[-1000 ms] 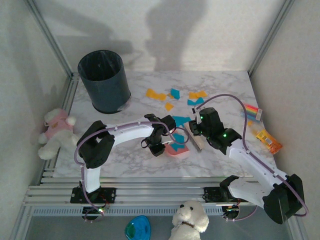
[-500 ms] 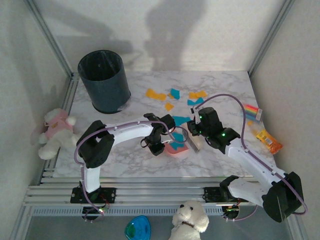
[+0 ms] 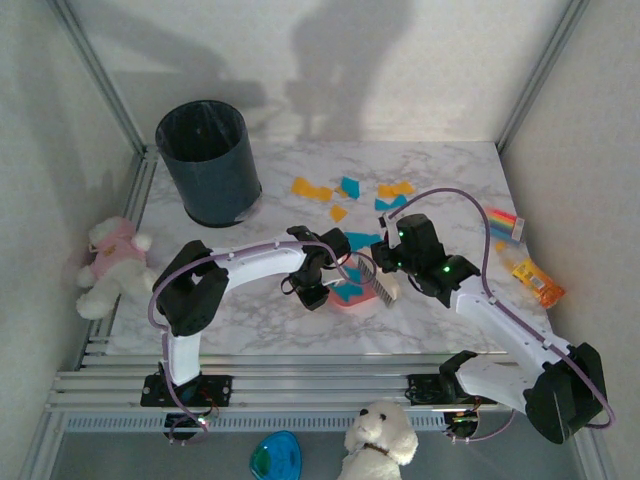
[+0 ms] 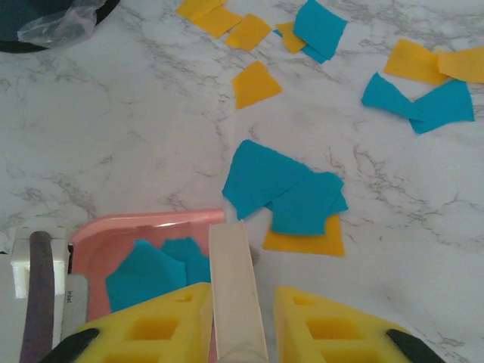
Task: Sweep away the paper scraps from the table
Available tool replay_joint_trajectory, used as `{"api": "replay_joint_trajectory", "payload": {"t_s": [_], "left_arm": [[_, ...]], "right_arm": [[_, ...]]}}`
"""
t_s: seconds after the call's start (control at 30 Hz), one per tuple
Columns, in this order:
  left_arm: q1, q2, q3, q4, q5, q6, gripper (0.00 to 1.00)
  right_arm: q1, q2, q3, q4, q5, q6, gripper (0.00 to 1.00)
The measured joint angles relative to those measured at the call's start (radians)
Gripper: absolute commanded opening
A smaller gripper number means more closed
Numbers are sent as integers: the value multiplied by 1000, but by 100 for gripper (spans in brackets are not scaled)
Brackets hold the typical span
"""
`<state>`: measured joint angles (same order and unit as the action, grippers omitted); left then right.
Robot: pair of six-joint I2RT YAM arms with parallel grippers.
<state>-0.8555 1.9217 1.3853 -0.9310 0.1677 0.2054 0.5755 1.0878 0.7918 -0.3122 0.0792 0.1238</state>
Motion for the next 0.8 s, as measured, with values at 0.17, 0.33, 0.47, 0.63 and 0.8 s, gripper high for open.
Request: {"api": "replay_joint_trajectory", "payload": {"t_s": [0.17, 0.33, 0.47, 0.63, 0.8], "left_arm": [[20, -4, -24, 21, 0, 0, 0], [40, -28, -55, 34, 0, -3, 0], [62, -46, -64, 38, 0, -11, 0], [94, -47, -66, 40, 0, -16, 0], [117, -47, -65, 40, 0, -15, 0]], "right_arm": [[2, -15, 0, 12, 91, 24, 0], [1, -16, 0, 12, 244, 66, 0], [-2, 2, 19, 8, 349, 101, 0], [-29, 51, 68, 12, 435, 128, 0], [-63, 108, 96, 25, 456, 129, 0]]}}
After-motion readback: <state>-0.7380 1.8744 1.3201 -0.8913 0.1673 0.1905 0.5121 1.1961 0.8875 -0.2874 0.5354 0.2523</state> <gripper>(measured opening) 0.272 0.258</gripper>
